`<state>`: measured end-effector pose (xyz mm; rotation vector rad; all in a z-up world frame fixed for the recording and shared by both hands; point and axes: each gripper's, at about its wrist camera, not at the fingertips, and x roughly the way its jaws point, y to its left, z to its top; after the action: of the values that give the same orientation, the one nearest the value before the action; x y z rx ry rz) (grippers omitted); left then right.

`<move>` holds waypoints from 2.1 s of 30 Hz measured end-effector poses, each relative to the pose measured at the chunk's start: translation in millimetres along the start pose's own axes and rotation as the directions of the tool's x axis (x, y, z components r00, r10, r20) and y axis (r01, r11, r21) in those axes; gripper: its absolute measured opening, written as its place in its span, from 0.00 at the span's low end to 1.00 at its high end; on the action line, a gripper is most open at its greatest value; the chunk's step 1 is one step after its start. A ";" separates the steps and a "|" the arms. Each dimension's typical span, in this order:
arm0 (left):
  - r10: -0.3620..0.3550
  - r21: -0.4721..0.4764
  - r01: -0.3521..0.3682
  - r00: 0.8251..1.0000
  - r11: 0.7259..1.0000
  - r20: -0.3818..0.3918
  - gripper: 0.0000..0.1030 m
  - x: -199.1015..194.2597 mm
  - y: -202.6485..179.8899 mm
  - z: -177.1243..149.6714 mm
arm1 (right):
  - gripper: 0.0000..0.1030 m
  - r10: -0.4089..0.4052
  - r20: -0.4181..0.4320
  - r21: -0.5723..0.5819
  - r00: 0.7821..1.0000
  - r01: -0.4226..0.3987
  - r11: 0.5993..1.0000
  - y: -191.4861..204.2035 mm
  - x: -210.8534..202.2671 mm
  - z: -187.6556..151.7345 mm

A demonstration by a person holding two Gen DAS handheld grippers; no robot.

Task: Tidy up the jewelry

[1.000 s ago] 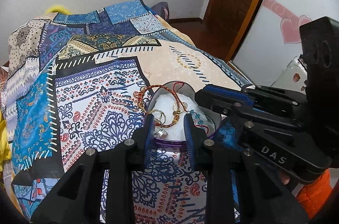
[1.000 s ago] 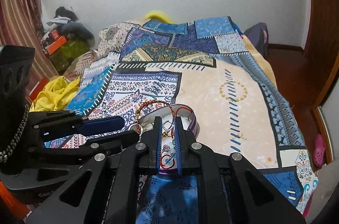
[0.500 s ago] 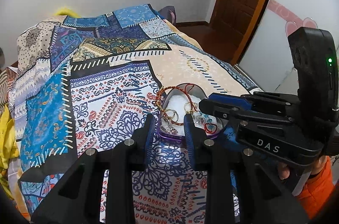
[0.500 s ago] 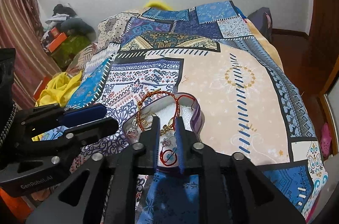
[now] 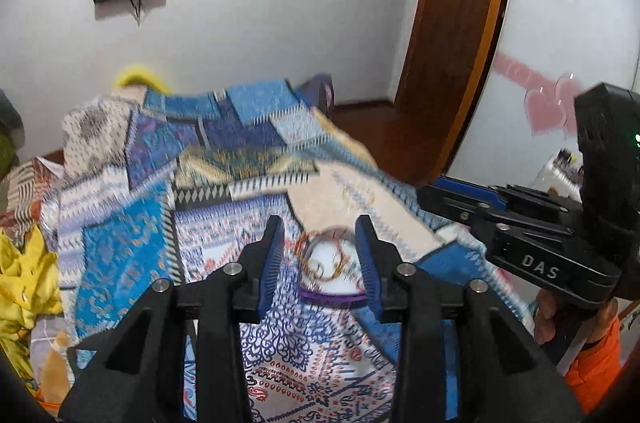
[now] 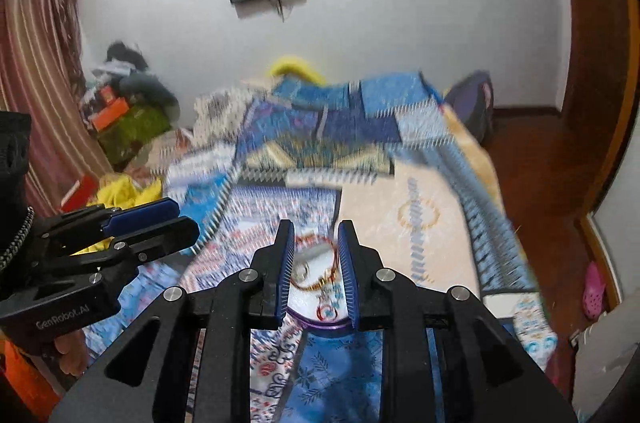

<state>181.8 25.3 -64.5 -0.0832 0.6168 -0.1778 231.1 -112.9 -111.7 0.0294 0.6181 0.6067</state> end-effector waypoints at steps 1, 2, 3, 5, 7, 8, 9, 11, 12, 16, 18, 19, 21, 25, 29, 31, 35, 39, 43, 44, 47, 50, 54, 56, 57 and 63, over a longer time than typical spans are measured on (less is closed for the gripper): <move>0.002 0.002 -0.002 1.000 1.000 0.031 0.39 -11.1 -2.4 3.9 | 0.20 -0.004 0.028 -0.004 1.000 0.004 1.000 3.2 -10.5 3.2; 0.004 0.004 -0.004 0.998 1.000 0.060 0.39 -21.6 -4.7 6.7 | 0.20 -0.007 0.049 -0.007 0.999 0.008 1.000 5.8 -17.1 5.4; 0.005 0.008 -0.006 0.996 1.000 0.086 0.40 -31.5 -7.0 9.5 | 0.20 -0.011 0.079 -0.012 0.997 0.012 1.000 9.4 -28.2 8.1; 0.016 0.017 -0.018 0.989 1.000 0.147 0.42 -54.4 -12.8 13.6 | 0.20 -0.019 0.151 -0.027 0.988 0.024 0.999 19.3 -55.0 13.2; 0.026 0.021 -0.031 0.978 0.999 0.205 0.45 -76.1 -17.3 15.5 | 0.20 -0.025 0.210 -0.041 0.977 0.034 0.999 28.0 -75.0 15.4; 0.031 0.022 -0.037 0.972 0.999 0.235 0.46 -87.1 -19.5 15.9 | 0.20 -0.028 0.247 -0.050 0.969 0.041 0.998 33.8 -88.2 15.9; 0.036 0.023 -0.044 0.963 0.999 0.265 0.49 -98.8 -21.9 15.8 | 0.20 -0.031 0.280 -0.058 0.960 0.049 0.997 39.2 -99.1 15.8; 0.047 0.023 -0.058 0.945 0.998 0.325 0.54 -122.1 -27.4 13.9 | 0.20 -0.038 0.339 -0.074 0.940 0.067 0.995 49.3 -118.7 14.4; 0.050 0.022 -0.061 0.937 0.998 0.345 0.58 -130.5 -28.9 12.8 | 0.20 -0.041 0.365 -0.082 0.930 0.076 0.994 54.0 -126.7 13.1; 0.068 0.014 -0.081 0.910 0.997 0.410 0.77 -159.8 -37.2 5.4 | 0.27 -0.063 0.437 -0.091 0.897 0.113 0.989 67.4 -148.8 7.1; 0.085 0.015 -0.101 0.897 0.995 0.434 0.86 -169.9 -41.4 0.4 | 0.37 -0.068 0.463 -0.085 0.884 0.121 0.989 73.0 -156.9 2.4; 0.093 0.014 -0.111 0.892 0.994 0.443 0.89 -173.0 -42.7 -2.2 | 0.45 -0.071 0.472 -0.082 0.879 0.124 0.989 75.3 -159.5 0.4; 0.109 0.008 -0.127 0.883 0.992 0.456 0.92 -178.1 -44.1 -5.7 | 0.57 -0.088 0.486 -0.073 0.869 0.141 0.987 79.7 -160.9 -2.3; 0.129 -0.008 -0.142 0.876 0.990 0.465 0.95 -185.0 -44.6 -12.1 | 0.80 -0.137 0.508 -0.065 0.850 0.196 0.978 88.2 -160.9 -6.8; 0.152 -0.025 -0.159 0.869 0.987 0.470 0.96 -189.4 -44.4 -17.4 | 0.87 -0.161 0.509 -0.049 0.846 0.216 0.975 94.2 -161.0 -9.8; 0.161 -0.022 -0.171 0.866 0.985 0.473 0.97 -194.2 -47.0 -22.8 | 0.88 -0.173 0.505 -0.046 0.845 0.227 0.973 95.3 -162.3 -10.9; 0.151 -0.020 -0.160 0.872 0.987 0.466 0.97 -196.6 -49.8 -26.3 | 0.88 -0.186 0.500 -0.049 0.846 0.242 0.969 93.5 -165.1 -16.6; 0.156 -0.023 -0.165 0.868 0.986 0.471 0.97 -198.6 -50.2 -28.3 | 0.88 -0.187 0.498 -0.054 0.847 0.245 0.968 90.9 -169.9 -22.3; 0.155 -0.022 -0.164 0.870 0.986 0.468 0.98 -197.2 -51.7 -28.5 | 0.88 -0.191 0.497 -0.057 0.846 0.251 0.966 91.1 -171.0 -24.8; 0.156 -0.021 -0.165 0.871 0.986 0.467 0.98 -196.6 -52.0 -28.6 | 0.88 -0.191 0.496 -0.057 0.847 0.251 0.966 91.7 -170.2 -25.0; 0.157 -0.021 -0.166 0.872 0.986 0.465 0.98 -195.0 -52.5 -28.9 | 0.88 -0.194 0.490 -0.055 0.850 0.252 0.966 91.2 -169.2 -25.7; 0.156 -0.021 -0.164 0.873 0.986 0.462 0.98 -193.9 -52.5 -28.8 | 0.88 -0.197 0.484 -0.055 0.853 0.254 0.966 90.5 -169.3 -26.2; 0.155 -0.024 -0.161 0.876 0.987 0.457 0.98 -192.5 -51.4 -29.7 | 0.88 -0.199 0.480 -0.053 0.854 0.254 0.966 90.2 -171.2 -27.0; 0.153 -0.026 -0.159 0.877 0.987 0.455 0.98 -191.5 -51.6 -29.0 | 0.88 -0.197 0.479 -0.051 0.855 0.251 0.967 90.5 -173.1 -26.0; 0.153 -0.027 -0.158 0.878 0.987 0.454 0.98 -191.1 -51.2 -28.1 | 0.88 -0.197 0.478 -0.051 0.856 0.251 0.967 90.4 -173.6 -25.7; 0.143 -0.029 -0.146 0.883 0.989 0.448 0.98 -189.7 -50.1 -26.9 | 0.88 -0.198 0.476 -0.050 0.857 0.251 0.967 89.1 -174.4 -25.0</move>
<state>7.1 11.5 27.8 -0.0692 0.1565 -0.0112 57.5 -137.4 -20.9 -0.0008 0.1106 0.3821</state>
